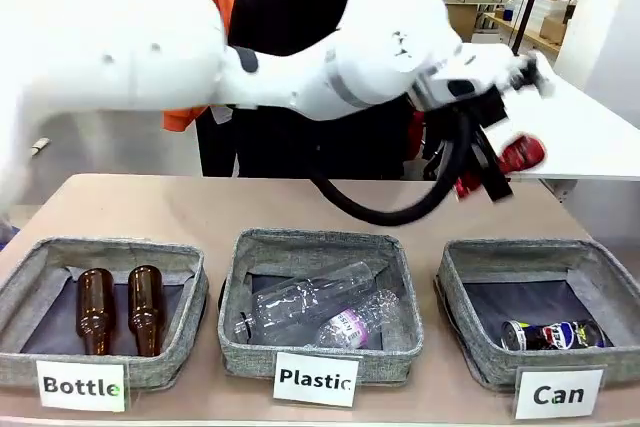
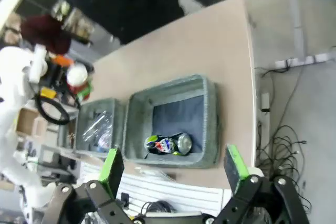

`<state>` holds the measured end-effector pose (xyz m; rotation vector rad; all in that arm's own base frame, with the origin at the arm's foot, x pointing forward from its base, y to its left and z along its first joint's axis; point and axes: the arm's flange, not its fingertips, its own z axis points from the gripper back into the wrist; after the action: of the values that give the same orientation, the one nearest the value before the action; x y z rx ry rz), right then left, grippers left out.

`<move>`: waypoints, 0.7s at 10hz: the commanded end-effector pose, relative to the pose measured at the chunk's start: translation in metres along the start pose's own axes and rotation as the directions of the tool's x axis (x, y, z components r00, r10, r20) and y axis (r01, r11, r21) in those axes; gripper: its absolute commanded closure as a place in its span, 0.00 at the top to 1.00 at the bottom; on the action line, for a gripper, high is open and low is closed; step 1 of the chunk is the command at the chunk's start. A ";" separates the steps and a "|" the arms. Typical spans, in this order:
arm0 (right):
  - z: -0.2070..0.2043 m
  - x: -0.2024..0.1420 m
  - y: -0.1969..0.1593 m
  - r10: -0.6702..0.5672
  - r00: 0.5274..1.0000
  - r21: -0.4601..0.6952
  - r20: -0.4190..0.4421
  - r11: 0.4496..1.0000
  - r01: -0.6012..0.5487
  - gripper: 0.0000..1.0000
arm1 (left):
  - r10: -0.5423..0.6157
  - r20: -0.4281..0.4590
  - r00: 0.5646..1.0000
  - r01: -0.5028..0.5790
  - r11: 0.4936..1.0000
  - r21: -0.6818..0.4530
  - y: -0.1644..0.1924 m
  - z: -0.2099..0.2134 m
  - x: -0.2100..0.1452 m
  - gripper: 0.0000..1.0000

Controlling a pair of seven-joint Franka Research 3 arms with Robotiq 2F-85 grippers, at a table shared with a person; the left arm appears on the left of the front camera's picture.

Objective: Sort the can waste into the basket.
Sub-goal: Pick up the can waste from the table and place it in the right Fabric basket.

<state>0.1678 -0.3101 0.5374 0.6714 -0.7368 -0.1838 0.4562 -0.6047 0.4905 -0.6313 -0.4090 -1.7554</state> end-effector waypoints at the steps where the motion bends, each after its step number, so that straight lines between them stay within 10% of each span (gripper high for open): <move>1: -0.013 0.003 0.013 0.017 1.000 0.023 -0.024 1.000 -0.017 1.00 | -0.058 -0.134 0.989 0.043 0.993 -0.112 0.026 -0.047 0.031 0.00; 4: -0.013 0.003 0.013 0.017 1.000 0.023 -0.024 1.000 -0.017 1.00 | 0.002 -0.363 0.932 -0.008 1.000 -0.016 -0.006 -0.123 0.041 0.00; 7: -0.013 0.003 0.013 0.017 1.000 0.023 -0.024 1.000 -0.017 1.00 | 0.049 -0.345 0.937 0.011 0.985 0.170 -0.005 -0.120 0.051 0.00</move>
<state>0.1776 -0.2974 0.5398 0.6892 -0.7329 -0.1360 0.3997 -0.6946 0.4180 -0.2257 -0.2706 -1.7870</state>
